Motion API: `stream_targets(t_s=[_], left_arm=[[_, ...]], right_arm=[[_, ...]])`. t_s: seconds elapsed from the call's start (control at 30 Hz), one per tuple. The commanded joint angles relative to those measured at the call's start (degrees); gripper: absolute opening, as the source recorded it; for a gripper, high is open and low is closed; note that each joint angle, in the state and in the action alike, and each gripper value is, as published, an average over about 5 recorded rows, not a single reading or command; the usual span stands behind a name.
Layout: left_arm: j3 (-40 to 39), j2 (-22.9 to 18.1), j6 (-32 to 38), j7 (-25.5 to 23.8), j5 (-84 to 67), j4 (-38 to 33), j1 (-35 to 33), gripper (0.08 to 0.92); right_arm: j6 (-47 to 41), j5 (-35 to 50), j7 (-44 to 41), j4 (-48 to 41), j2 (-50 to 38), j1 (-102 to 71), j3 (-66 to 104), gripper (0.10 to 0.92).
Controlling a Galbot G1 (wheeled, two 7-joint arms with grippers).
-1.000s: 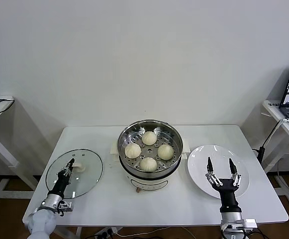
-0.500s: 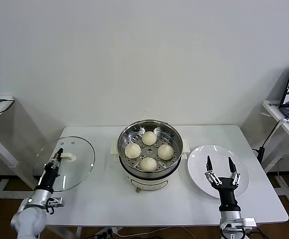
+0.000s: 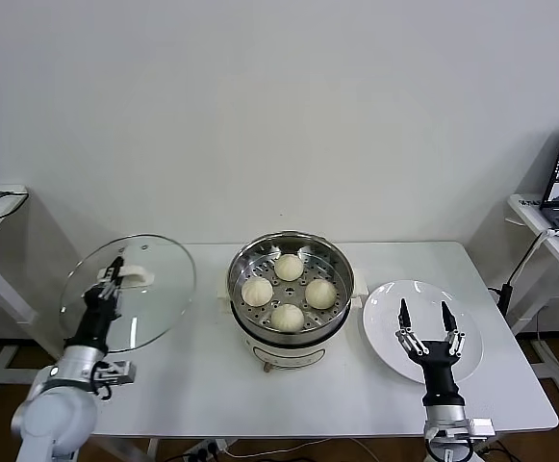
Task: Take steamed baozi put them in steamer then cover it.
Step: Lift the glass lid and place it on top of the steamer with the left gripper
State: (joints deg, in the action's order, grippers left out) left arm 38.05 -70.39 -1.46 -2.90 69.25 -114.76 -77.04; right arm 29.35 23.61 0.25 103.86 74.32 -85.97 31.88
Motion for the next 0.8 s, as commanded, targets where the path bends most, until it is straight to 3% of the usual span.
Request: stream_targets(t_s=[0.03, 0.5, 0.8], left_arm=[[-24.18, 4.81, -21.57, -12.61, 0.57, -11.65, 5.89, 0.187], [-43.59, -0.98, -28.79, -15.10, 9.14, -3.28, 21.98, 0.187], [-48.62, -3.84, -30.17, -14.99, 11.48, 1.49, 25.71, 0.187]], right_arm=[[0.10, -0.28, -0.10, -0.01, 0.46, 0.01, 0.31, 0.823], [0.93, -2.11, -0.13, -0.25, 2.16, -1.23, 1.67, 0.823], [1.22, -3.47, -0.09, -0.33, 3.22, -1.73, 1.55, 0.823]])
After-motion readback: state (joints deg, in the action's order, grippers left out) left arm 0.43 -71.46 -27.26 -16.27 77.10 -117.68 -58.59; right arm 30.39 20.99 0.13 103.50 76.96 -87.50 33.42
